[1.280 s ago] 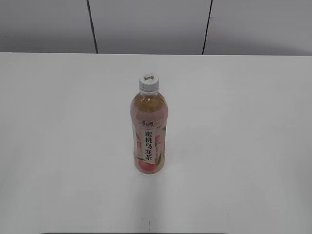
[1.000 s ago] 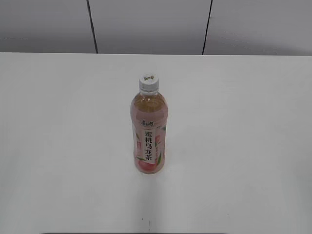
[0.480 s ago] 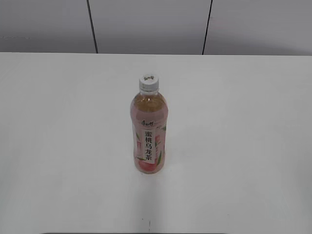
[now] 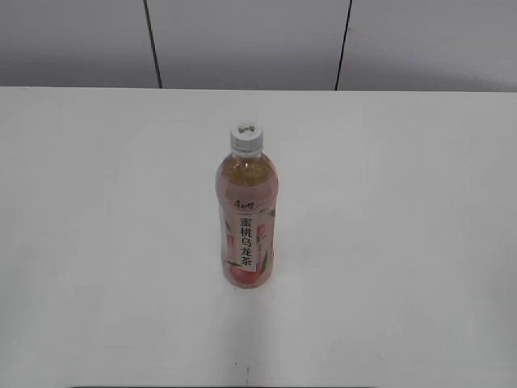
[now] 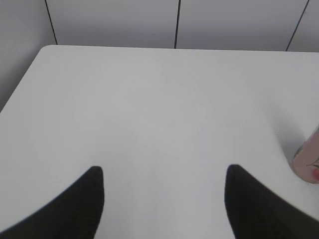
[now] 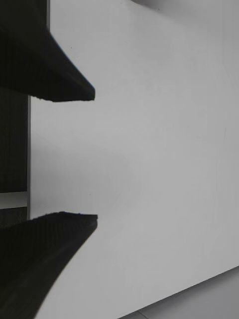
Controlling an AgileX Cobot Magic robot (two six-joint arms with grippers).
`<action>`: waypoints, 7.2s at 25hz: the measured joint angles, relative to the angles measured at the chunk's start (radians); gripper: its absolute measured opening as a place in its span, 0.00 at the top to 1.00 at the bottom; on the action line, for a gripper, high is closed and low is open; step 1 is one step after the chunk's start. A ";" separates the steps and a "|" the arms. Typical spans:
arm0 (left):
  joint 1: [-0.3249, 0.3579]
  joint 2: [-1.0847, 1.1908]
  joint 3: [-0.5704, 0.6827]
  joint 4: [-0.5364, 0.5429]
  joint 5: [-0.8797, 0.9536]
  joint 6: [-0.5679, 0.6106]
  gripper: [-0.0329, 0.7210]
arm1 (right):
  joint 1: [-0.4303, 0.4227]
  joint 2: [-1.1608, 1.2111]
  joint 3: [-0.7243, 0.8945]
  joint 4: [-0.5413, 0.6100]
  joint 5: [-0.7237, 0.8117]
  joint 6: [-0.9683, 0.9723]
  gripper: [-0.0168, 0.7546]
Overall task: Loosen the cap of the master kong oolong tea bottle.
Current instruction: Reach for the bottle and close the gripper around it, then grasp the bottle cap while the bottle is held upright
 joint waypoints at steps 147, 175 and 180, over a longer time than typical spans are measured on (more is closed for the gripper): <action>-0.441 1.984 -0.109 0.753 -2.234 -0.301 0.35 | 0.000 0.000 0.000 -0.001 0.000 0.000 0.30; -0.441 1.984 -0.109 0.753 -2.234 -0.301 0.35 | 0.000 0.000 -0.001 0.000 -0.005 0.000 0.30; -0.441 1.984 -0.109 0.751 -2.234 -0.301 0.35 | 0.000 0.134 -0.049 0.063 -0.076 -0.019 0.33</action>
